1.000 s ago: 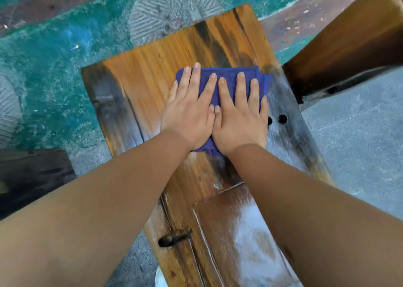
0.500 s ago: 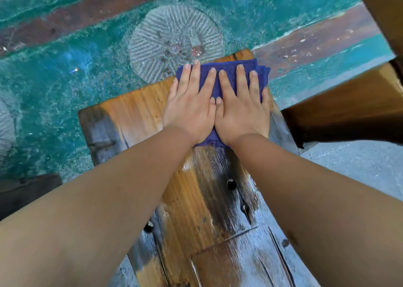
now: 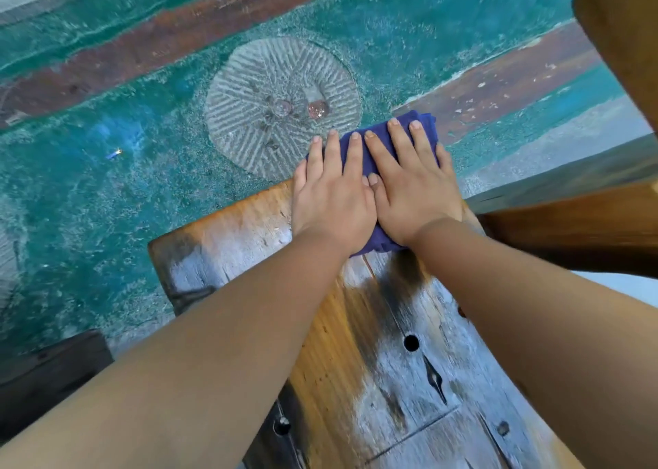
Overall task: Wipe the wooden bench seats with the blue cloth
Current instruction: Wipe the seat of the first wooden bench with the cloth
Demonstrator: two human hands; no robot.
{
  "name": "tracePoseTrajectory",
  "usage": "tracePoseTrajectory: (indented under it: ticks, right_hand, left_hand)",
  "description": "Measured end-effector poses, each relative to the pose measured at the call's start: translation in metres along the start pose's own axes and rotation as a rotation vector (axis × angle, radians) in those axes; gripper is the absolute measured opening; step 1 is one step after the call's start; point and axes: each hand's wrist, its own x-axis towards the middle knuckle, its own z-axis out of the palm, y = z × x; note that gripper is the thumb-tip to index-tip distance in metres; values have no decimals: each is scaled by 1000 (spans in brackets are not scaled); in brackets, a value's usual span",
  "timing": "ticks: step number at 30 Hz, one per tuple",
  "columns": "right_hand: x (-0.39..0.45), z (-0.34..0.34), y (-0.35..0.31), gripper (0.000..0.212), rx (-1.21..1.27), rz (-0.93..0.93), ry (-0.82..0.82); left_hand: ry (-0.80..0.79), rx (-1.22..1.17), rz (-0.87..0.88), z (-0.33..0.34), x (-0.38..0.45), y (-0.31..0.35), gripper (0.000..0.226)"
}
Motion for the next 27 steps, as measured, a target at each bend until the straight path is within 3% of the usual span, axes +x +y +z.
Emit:
tracePoseTrajectory:
  ticks: [11,23,27]
  right_hand:
    - [-14,10,-4,60,-46,-12,47]
    - [-231,57,-107,61,41,-148,-153]
    - [-263,65,-125,61,16,-209,-219]
  left_hand:
    - [52,19,-2,3,-17,-2,62]
    - [-69,3,-220,22,-275,-53,63]
    - [-119,-3,-304,27,-319,-64,62]
